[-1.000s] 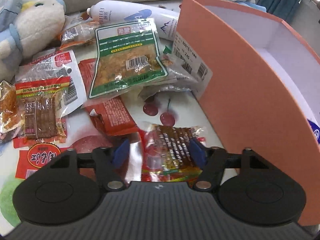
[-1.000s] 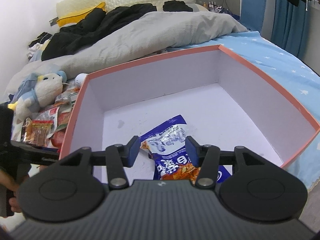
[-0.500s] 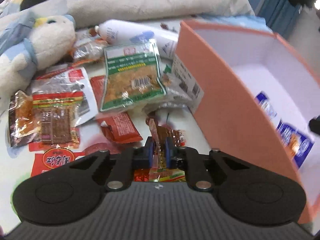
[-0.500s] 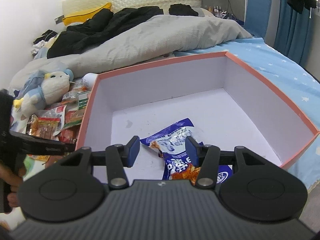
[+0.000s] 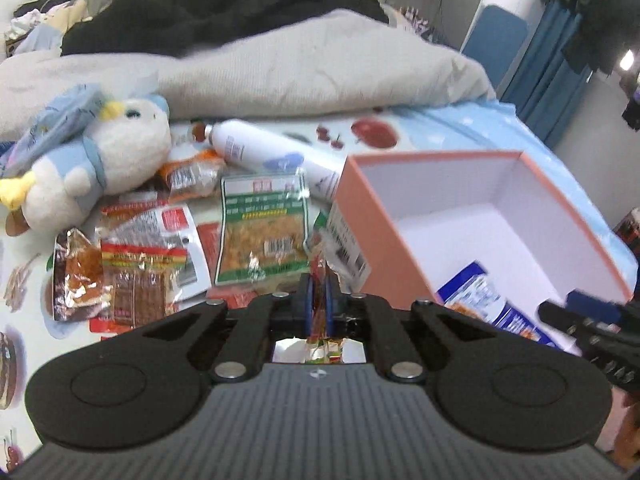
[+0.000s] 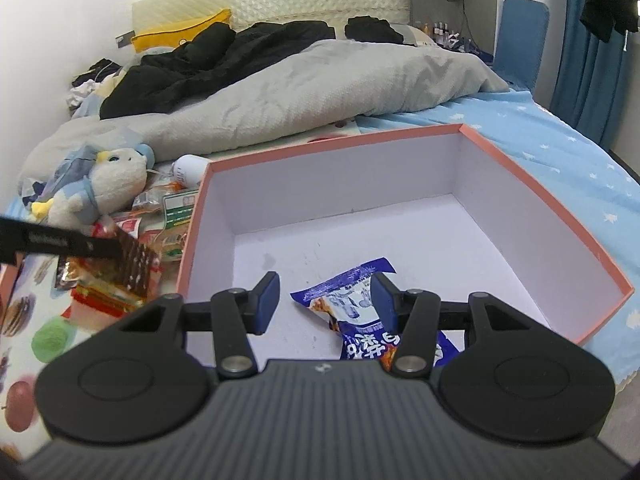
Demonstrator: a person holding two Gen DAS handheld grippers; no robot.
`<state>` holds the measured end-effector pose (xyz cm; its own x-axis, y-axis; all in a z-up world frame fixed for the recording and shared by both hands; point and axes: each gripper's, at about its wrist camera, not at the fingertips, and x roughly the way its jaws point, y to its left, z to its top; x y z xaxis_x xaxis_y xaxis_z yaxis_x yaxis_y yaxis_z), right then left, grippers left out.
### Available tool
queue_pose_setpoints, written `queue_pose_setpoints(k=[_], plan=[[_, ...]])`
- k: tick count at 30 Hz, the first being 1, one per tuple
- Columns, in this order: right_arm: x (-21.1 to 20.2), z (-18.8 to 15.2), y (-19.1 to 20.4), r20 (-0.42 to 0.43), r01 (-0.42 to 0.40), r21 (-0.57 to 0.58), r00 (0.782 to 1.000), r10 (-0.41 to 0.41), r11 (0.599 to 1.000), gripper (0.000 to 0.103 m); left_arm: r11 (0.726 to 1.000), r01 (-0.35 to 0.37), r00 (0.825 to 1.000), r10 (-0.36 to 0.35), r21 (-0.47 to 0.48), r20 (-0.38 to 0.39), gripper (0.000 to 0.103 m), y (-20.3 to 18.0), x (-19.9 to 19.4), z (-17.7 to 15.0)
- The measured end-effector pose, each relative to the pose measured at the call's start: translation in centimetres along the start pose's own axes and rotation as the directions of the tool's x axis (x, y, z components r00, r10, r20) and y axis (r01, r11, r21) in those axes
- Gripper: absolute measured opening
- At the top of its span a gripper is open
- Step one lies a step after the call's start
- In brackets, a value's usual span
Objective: Organize snacks
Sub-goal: 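Carry the strip pack into the pink box and open the left tool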
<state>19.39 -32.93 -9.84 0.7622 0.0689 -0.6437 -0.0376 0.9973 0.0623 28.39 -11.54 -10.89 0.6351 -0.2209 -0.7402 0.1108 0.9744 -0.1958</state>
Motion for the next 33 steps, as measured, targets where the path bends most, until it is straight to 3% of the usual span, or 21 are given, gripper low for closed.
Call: queue_pose_setpoints(k=[13, 19, 27, 29, 33], plan=[[-1.1, 1.2, -0.5, 0.032, 0.028, 0.02, 0.999, -0.029, 0.999, 0.053, 0.993, 0.111, 0.988, -0.115, 0.048, 0.098, 0.007, -4.9, -4.3, 5.1], [-1.9, 1.1, -1.8, 0.046, 0.054, 0.041, 0.997, -0.056, 0.998, 0.053, 0.985, 0.156, 0.984, -0.162, 0.077, 0.076, 0.007, -8.3, -3.1, 5.7], [-1.6, -0.1, -3.7, 0.025, 0.076, 0.083, 0.997, -0.078, 0.994, 0.053, 0.984, 0.143, 0.989, -0.147, 0.103, 0.028, 0.008, -10.8, 0.0, 4.5], [-1.7, -0.4, -3.8, 0.023, 0.076, 0.088, 0.997, -0.078, 0.993, 0.053, 0.988, 0.126, 0.992, -0.128, 0.088, 0.013, 0.01, -10.6, 0.7, 4.2], [-1.7, -0.5, -4.1, 0.024, 0.074, 0.097, 0.997, -0.076, 0.993, 0.053, 0.992, 0.089, 0.996, -0.09, 0.09, 0.015, 0.042, -10.3, 0.8, 3.8]])
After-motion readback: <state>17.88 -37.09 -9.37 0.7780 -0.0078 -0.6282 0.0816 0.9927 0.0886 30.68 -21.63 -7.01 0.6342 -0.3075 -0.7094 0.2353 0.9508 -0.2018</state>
